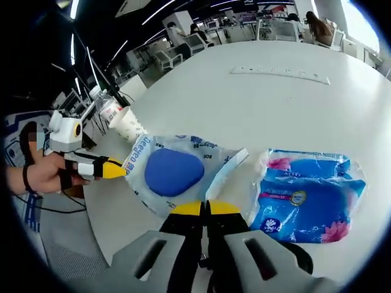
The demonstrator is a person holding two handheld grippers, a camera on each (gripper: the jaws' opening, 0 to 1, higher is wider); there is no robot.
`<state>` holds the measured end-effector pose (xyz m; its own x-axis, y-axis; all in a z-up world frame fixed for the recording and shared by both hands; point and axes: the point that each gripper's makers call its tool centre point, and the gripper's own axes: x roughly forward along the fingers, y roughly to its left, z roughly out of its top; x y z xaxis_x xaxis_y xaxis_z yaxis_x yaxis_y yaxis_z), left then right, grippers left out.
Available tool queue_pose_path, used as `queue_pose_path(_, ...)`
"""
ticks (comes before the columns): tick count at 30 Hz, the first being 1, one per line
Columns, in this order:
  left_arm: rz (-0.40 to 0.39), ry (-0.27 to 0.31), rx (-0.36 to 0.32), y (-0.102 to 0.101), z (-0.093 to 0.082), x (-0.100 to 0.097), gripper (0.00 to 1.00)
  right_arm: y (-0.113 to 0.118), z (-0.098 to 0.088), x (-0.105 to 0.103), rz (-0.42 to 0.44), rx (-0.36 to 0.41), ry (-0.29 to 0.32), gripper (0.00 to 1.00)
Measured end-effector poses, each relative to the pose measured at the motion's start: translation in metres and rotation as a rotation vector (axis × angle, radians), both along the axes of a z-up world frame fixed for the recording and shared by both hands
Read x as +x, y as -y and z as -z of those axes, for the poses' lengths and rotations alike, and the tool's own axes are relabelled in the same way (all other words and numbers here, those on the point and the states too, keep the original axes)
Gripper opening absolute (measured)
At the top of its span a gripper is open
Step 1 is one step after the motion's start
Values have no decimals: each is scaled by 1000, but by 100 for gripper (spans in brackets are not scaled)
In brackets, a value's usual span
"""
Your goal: Arrange the tabletop items into an orderly group along one side of the table until the central work area is clear of visible clutter.
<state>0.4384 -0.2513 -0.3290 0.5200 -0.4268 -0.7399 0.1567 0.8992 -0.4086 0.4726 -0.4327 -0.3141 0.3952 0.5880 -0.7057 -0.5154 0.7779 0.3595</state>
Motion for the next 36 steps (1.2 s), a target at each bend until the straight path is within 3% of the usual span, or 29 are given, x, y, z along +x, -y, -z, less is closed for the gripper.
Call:
queue_pose_path(17, -27, 3, 7, 0, -2, 4, 0, -4, -8, 4, -11, 20, 17, 0)
queue_pose_path(23, -66, 14, -7, -2, -6, 15, 0, -6, -14, 13, -9, 32, 30, 0)
queue_pose_path(36, -170, 21, -25, -8, -4, 34, 0, -10, -7, 23, -1, 19, 13, 0)
